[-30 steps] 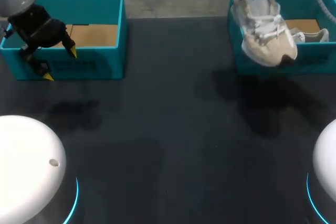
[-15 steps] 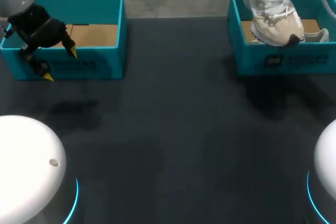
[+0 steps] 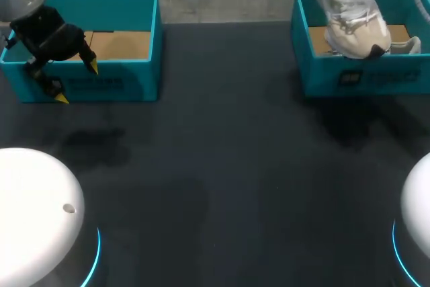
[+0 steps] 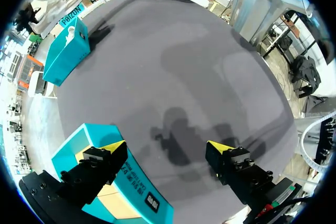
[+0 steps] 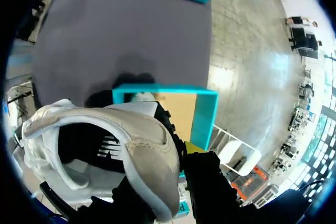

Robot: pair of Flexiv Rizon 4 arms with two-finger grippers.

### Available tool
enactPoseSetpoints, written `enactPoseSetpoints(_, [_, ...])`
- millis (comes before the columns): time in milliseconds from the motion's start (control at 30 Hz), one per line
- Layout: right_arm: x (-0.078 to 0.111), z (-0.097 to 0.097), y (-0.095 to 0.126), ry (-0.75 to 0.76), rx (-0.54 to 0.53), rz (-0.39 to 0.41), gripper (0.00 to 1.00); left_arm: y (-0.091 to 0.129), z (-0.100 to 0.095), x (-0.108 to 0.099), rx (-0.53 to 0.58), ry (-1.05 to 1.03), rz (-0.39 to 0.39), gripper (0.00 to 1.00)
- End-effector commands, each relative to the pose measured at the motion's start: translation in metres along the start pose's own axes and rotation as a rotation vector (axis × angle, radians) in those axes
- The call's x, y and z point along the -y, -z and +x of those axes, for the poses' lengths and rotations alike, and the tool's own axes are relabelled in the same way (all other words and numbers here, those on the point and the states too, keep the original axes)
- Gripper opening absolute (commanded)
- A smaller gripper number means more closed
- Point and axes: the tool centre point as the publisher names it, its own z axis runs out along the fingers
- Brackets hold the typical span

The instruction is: Take the shoe out of the shoebox, open the shoe tongue, remove and reinsert the insole, then place the shoe into the shoebox

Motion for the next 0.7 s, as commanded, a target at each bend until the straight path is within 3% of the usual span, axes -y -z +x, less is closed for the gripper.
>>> enactPoseSetpoints(33, [0.024,-0.016,-0.014,0.008,-0.003,-0.022,0.0,0.0,0.0,0.0,-0.003,0.0,-0.003,1.0])
enactPoseSetpoints(333, [0.08,-0.04,-0.043,0.036,0.003,-0.03,0.0,0.0,0.0,0.0,-0.003,0.0,-0.003,1.0])
enactPoseSetpoints(700, [0.114,-0.068,-0.075,0.068,-0.012,0.004,0.0,0.0,0.0,0.0,-0.003,0.0,-0.003,1.0])
